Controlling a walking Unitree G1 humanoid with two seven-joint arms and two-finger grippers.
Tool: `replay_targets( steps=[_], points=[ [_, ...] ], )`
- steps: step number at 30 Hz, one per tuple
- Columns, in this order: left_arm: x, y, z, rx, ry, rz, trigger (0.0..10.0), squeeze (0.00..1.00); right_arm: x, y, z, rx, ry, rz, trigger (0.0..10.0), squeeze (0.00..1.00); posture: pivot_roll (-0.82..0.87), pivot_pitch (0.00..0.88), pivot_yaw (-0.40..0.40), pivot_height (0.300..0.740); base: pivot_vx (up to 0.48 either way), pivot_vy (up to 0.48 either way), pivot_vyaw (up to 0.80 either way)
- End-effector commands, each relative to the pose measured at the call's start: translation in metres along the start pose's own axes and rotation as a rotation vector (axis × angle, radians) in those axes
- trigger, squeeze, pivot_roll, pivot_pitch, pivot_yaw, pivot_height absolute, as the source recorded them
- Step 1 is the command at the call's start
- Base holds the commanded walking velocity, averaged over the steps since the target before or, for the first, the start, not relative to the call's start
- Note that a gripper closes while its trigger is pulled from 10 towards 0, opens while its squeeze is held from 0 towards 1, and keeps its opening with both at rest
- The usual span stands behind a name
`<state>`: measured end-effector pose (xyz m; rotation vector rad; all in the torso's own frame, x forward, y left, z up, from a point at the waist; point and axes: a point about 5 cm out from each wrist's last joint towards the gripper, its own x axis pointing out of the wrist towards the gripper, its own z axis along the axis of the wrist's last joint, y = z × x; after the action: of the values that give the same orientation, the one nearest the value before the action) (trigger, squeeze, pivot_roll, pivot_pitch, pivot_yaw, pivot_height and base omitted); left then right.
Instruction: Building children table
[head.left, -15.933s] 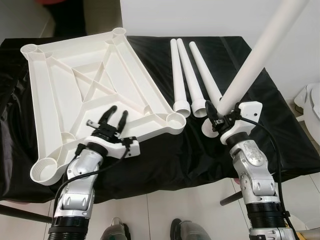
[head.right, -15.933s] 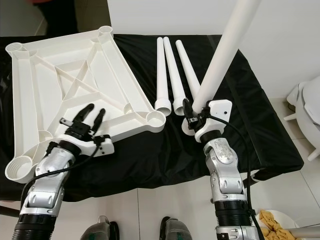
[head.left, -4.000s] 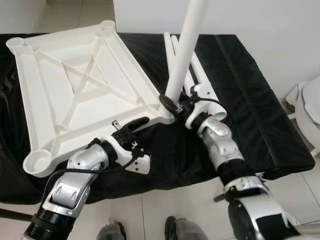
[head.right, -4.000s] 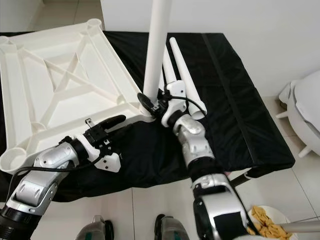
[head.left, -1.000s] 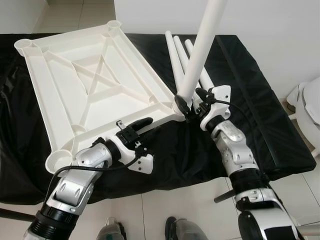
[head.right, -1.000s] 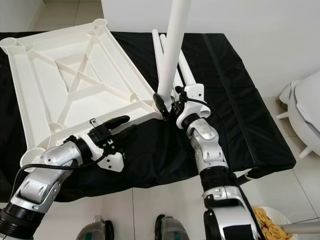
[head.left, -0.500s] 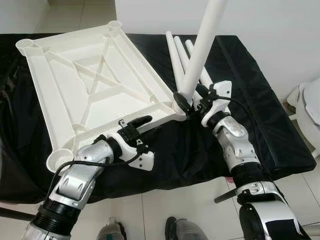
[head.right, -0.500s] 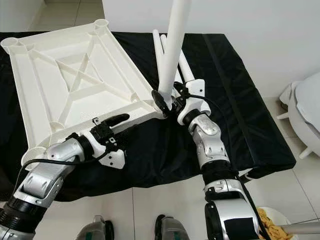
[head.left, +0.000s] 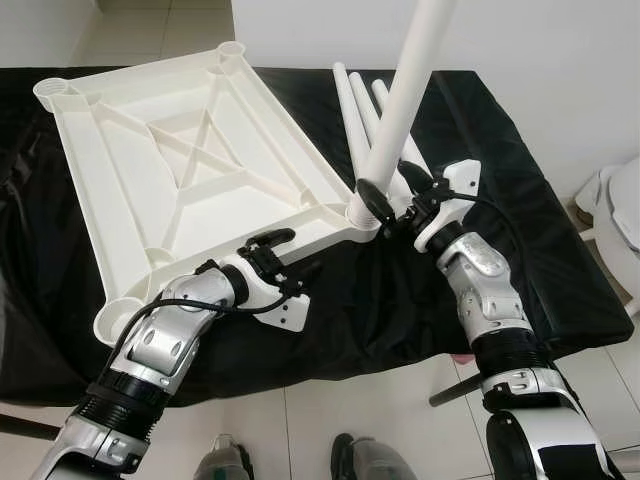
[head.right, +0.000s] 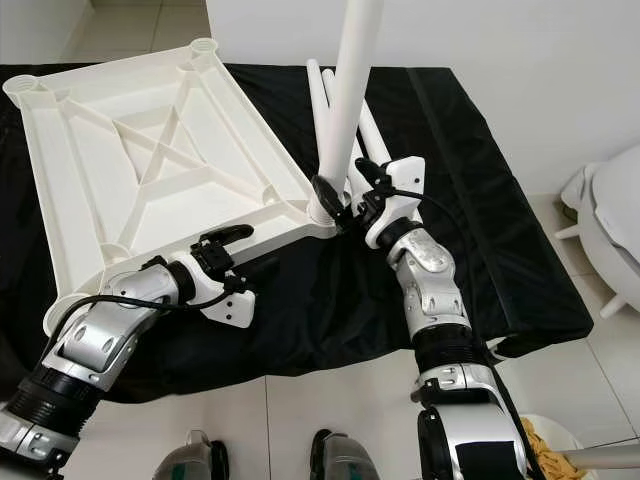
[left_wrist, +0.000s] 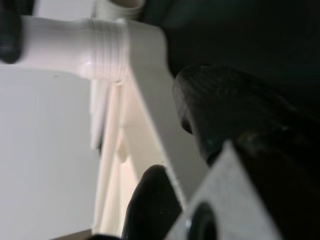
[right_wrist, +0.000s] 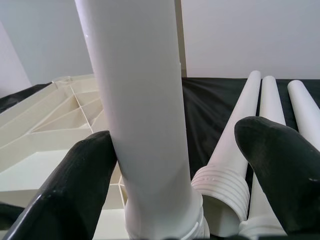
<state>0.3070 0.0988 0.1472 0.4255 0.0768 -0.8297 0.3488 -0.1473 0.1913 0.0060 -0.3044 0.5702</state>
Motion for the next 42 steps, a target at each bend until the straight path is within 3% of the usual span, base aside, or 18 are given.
replay_targets(
  steps=[1,7,10,15,21,29,33,42],
  points=[
    [0.002,-0.004,-0.008,0.014,0.064,-0.059,10.0,0.00,-0.004,-0.002,0.001,0.015,-0.009,-0.007,10.0,0.00,-0.02,0.124,0.008,0.740,0.000,0.000,0.00],
    [0.006,-0.002,-0.012,0.011,0.106,-0.055,10.0,0.00,-0.010,-0.005,0.007,0.015,-0.029,-0.027,10.0,0.00,-0.03,0.127,0.019,0.740,0.000,0.000,0.00],
    [0.004,-0.008,-0.010,0.027,0.085,-0.123,10.0,0.00,-0.012,-0.007,0.008,0.014,-0.035,-0.038,10.0,0.00,-0.03,0.127,0.027,0.740,0.000,0.000,0.00],
    [-0.011,-0.023,-0.007,0.028,0.079,-0.325,10.0,0.00,-0.014,-0.013,0.013,0.005,-0.039,-0.051,10.0,0.00,-0.02,0.125,0.032,0.740,0.000,0.000,0.00],
    [-0.028,-0.030,-0.010,0.033,0.116,-0.444,10.0,0.00,-0.014,-0.012,0.012,0.017,-0.021,-0.033,10.0,0.00,-0.02,0.123,0.031,0.740,0.000,0.000,0.00],
    [-0.030,-0.029,-0.011,0.048,0.120,-0.442,10.0,0.00,-0.014,-0.009,0.009,0.028,-0.004,-0.014,10.0,0.00,-0.01,0.115,0.027,0.740,0.000,0.000,0.00],
    [-0.030,-0.028,-0.006,0.053,0.100,-0.433,10.0,0.00,-0.012,0.001,0.001,0.036,0.056,0.099,10.0,0.00,0.00,0.108,0.018,0.740,0.000,0.000,0.00],
    [-0.029,-0.030,-0.004,0.051,0.088,-0.422,10.0,0.00,-0.013,0.005,-0.001,0.035,0.079,0.146,10.0,0.00,0.00,0.105,0.012,0.740,0.000,0.000,0.00]
  ],
)
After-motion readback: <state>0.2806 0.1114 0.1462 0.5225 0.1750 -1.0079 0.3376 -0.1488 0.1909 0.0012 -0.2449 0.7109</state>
